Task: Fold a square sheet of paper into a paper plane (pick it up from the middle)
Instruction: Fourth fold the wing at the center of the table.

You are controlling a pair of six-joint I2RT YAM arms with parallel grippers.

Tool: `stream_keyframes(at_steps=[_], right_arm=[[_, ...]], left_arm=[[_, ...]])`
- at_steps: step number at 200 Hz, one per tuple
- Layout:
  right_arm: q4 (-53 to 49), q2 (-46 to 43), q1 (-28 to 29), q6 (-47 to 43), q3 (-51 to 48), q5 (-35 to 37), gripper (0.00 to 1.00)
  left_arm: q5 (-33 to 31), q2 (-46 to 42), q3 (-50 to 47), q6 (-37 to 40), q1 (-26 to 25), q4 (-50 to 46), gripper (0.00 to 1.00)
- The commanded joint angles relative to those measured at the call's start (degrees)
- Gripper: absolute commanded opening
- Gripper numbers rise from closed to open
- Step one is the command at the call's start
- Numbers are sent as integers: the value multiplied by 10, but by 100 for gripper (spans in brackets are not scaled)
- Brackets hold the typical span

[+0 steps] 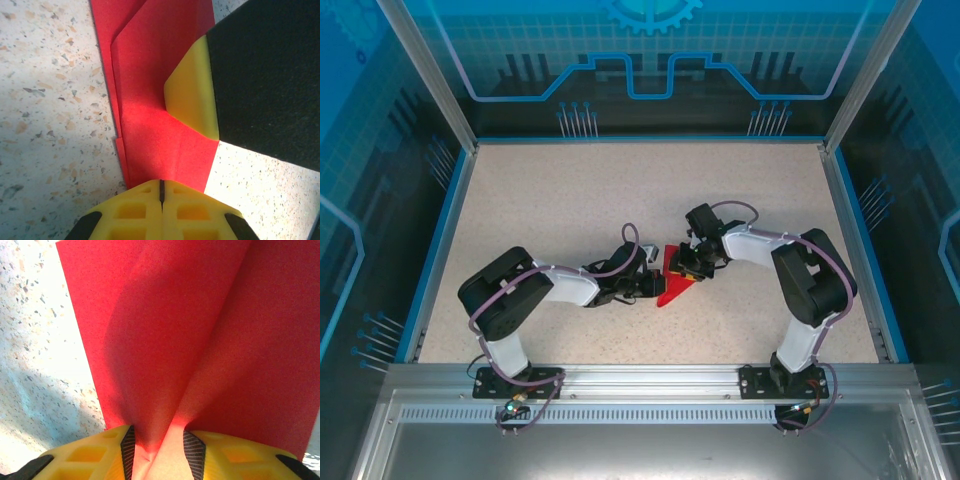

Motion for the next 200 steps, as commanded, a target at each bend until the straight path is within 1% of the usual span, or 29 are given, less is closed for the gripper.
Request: stream_keyframes(at_steps=[1, 54, 89, 111, 165, 200], right_arm=[[-42, 63, 3, -13, -29, 54, 40], [-55, 75, 5, -15, -19, 57, 42], [-62, 82, 5, -16, -17, 61, 41], [-64, 85, 6, -17, -16, 62, 41], [-66, 90, 11, -20, -8, 58, 41], [-65, 90, 11, -21, -6, 53, 41]], left_arm=[[-4, 11, 7, 0, -2, -19, 0], [-8, -4, -1, 1, -2, -21, 0], [-1, -46, 6, 4, 4, -31, 2], [6, -66, 4, -3, 12, -20, 3], [28, -41, -4, -24, 16, 28, 2], [31, -34, -10, -25, 16, 36, 1]])
